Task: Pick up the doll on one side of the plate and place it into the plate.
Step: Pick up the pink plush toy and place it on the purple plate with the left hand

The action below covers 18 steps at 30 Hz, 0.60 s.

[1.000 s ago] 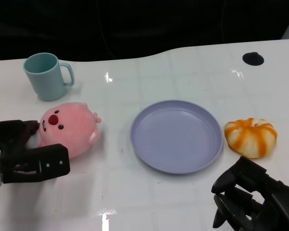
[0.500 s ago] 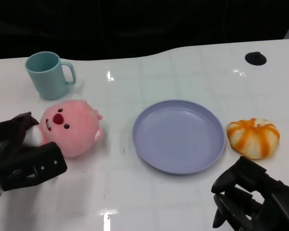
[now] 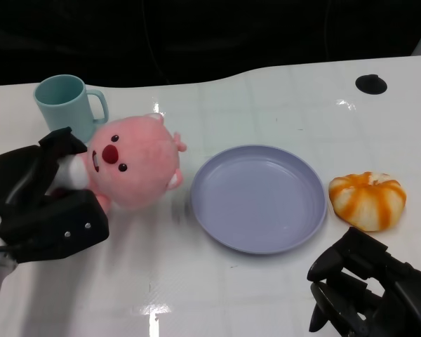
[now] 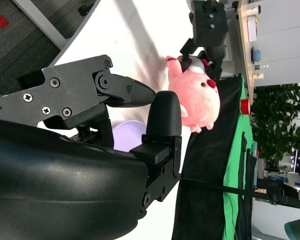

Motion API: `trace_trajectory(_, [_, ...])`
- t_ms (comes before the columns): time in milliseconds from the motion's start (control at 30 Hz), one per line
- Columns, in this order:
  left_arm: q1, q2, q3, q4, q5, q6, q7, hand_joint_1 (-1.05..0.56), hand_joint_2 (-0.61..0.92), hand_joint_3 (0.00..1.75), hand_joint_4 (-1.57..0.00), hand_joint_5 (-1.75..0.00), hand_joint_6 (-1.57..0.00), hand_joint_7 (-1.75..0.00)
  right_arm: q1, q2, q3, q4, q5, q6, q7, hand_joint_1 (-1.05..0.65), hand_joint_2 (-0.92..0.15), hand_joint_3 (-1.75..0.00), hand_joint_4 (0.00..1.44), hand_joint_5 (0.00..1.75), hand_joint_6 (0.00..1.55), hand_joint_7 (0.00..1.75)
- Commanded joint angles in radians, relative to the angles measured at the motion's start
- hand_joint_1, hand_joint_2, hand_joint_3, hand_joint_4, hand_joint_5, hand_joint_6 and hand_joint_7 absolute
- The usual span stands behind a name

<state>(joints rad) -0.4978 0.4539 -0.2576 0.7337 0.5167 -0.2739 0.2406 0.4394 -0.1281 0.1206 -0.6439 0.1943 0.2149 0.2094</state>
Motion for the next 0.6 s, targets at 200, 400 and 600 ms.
trace_trajectory(200, [0.048,-0.016,0.039,-0.280,-0.018,0.166,-0.117,-0.18,0.41,1.29,-0.94,-1.75,-0.77,-1.75,-0.003,-0.009,0.002,-0.010,0.006,0.009,0.002,-0.35,-0.91,-0.55,0.58,1.72,0.47,1.59])
trace_trajectory(400, [0.013,-0.040,0.006,-0.381,0.021,0.190,-0.166,-0.18,0.40,1.17,-0.92,-1.75,-0.71,-1.75,-0.001,-0.011,0.012,-0.016,-0.009,0.012,-0.004,-0.34,-0.91,-0.55,0.59,1.72,0.48,1.59])
trace_trajectory(600, [-0.064,-0.109,-0.047,-0.360,0.061,0.233,-0.218,-0.20,0.44,1.08,-0.92,-1.75,-0.71,-1.75,0.006,-0.009,0.019,-0.022,-0.008,0.007,-0.005,-0.33,-0.90,-0.56,0.60,1.72,0.49,1.59])
